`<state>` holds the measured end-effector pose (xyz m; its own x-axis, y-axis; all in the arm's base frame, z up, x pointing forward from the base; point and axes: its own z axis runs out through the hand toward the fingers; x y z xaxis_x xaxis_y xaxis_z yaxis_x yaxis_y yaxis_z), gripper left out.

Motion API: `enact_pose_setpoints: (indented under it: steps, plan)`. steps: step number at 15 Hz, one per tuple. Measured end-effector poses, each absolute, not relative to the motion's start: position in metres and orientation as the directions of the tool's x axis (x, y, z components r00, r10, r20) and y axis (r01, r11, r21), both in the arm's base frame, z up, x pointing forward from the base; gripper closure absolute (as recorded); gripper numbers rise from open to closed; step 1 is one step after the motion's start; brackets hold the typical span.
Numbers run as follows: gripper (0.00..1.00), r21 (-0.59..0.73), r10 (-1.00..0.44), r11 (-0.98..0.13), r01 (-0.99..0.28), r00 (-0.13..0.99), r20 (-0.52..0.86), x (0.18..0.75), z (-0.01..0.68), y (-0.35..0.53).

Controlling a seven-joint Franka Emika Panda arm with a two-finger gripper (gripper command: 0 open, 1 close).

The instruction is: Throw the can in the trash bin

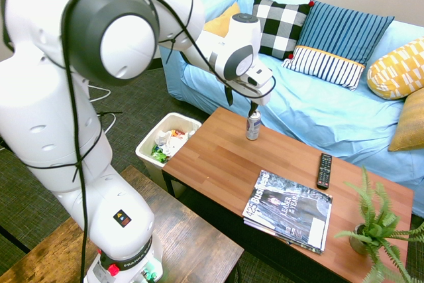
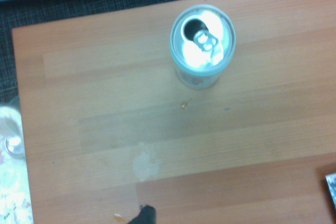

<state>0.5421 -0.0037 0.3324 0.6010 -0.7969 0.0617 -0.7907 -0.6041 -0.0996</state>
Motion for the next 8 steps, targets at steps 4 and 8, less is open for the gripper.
enact_pose_setpoints:
  steps: [4,8]
  plan:
    - [0.00,-0.083,-0.827,-0.562,-0.823,0.558,0.070,0.596,0.290,0.004]
    - [0.00,-0.065,-0.863,-0.503,-0.862,0.496,0.095,0.638,0.255,0.006]
